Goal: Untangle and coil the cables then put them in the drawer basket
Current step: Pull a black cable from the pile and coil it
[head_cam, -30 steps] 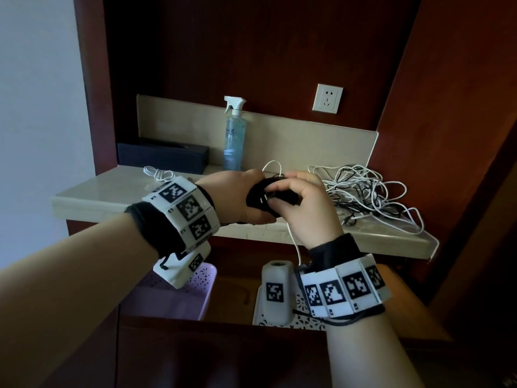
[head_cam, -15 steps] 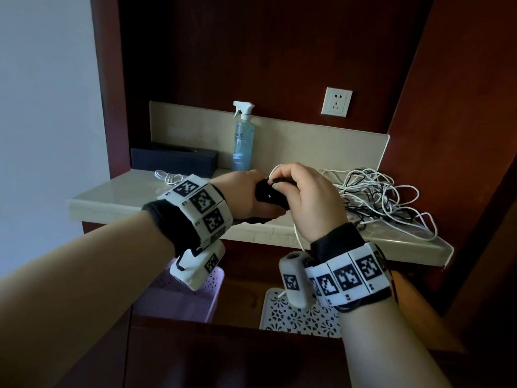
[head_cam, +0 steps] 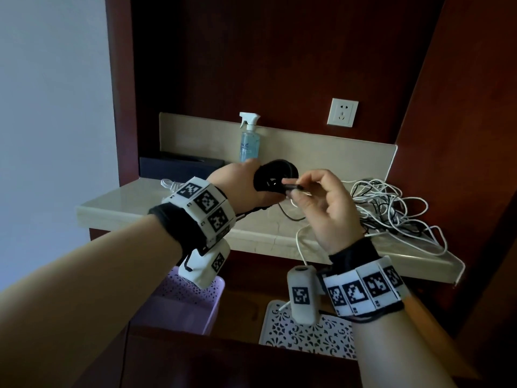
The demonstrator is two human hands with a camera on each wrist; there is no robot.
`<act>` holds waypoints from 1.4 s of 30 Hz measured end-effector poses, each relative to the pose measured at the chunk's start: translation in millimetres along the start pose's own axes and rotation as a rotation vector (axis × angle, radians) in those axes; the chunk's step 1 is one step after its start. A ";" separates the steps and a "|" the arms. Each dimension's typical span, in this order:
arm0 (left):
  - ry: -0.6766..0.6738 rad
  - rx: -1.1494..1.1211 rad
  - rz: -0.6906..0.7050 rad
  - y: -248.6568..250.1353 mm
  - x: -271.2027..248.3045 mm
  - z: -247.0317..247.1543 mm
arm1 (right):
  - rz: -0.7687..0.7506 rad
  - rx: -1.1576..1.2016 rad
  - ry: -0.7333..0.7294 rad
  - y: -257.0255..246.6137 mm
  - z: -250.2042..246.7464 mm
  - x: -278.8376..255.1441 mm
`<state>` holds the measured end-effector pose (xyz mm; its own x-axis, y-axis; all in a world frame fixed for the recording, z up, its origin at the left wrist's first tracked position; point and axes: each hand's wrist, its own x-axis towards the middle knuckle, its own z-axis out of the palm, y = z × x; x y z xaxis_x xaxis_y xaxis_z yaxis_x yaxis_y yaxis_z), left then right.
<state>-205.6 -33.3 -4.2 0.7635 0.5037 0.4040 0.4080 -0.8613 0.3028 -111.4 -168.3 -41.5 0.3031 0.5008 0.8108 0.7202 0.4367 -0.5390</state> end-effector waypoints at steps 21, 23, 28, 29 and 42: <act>0.149 0.174 0.001 23.3 -0.9 15.0 | 0.502 -0.727 -0.231 -13.0 5.6 45.2; 0.167 0.208 -0.029 19.5 3.1 14.5 | 0.421 -0.766 -0.237 -17.1 7.6 45.1; 0.180 0.050 -0.168 4.0 11.4 3.1 | 0.242 -0.726 -0.274 -16.6 4.7 34.8; 0.192 -0.004 -0.169 0.9 10.9 1.5 | 0.246 -0.715 -0.260 -11.3 0.2 34.2; -0.090 -0.002 -0.174 -47.2 17.2 -0.5 | 0.043 -0.949 -0.614 52.2 12.2 70.3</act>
<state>-212.0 16.1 -11.1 0.7232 0.6372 0.2663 0.5369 -0.7613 0.3636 -60.0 -101.2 -15.5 0.1697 0.8981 0.4058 0.9784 -0.2029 0.0399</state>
